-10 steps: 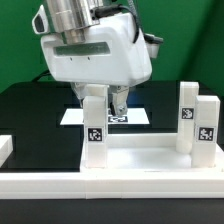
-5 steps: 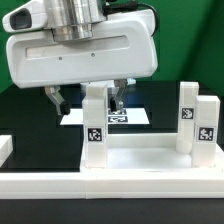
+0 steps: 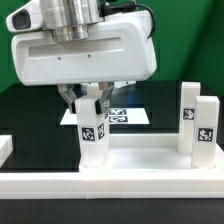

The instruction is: Assemble desk

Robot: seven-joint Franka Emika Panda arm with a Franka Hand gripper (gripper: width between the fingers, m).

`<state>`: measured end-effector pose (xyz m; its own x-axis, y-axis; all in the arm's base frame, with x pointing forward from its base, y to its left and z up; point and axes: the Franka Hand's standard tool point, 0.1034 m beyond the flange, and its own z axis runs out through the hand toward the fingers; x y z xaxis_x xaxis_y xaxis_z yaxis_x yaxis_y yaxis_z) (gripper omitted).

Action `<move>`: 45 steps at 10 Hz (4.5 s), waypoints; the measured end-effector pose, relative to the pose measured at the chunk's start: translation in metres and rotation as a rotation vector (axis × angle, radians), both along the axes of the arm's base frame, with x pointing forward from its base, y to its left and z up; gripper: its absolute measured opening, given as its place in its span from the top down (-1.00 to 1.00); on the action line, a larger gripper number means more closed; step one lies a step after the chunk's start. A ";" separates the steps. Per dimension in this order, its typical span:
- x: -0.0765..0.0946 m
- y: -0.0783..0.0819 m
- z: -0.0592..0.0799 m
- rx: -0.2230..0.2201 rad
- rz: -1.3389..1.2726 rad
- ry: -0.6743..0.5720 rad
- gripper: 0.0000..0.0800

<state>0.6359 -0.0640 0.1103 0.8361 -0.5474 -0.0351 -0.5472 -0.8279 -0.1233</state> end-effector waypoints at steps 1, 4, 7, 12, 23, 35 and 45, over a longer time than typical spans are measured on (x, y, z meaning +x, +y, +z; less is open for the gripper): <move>0.000 0.000 0.000 0.005 -0.051 0.006 0.28; -0.007 -0.004 0.000 0.094 -0.608 0.115 0.28; -0.004 -0.002 -0.001 0.134 -0.898 0.140 0.28; -0.006 0.000 0.000 0.145 -1.242 0.216 0.27; -0.005 0.015 -0.003 -0.029 0.175 0.015 -0.62; 0.001 0.023 -0.004 0.071 -0.905 0.103 0.27; 0.003 0.024 -0.007 0.116 -1.362 0.092 -0.54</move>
Offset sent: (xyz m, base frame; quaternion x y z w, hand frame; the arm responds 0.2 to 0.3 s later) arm 0.0080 0.0149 0.0064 0.0742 -0.0825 0.4489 0.8867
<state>0.6389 -0.0403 0.1035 -0.3642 -0.9171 -0.1620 -0.9223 0.3793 -0.0736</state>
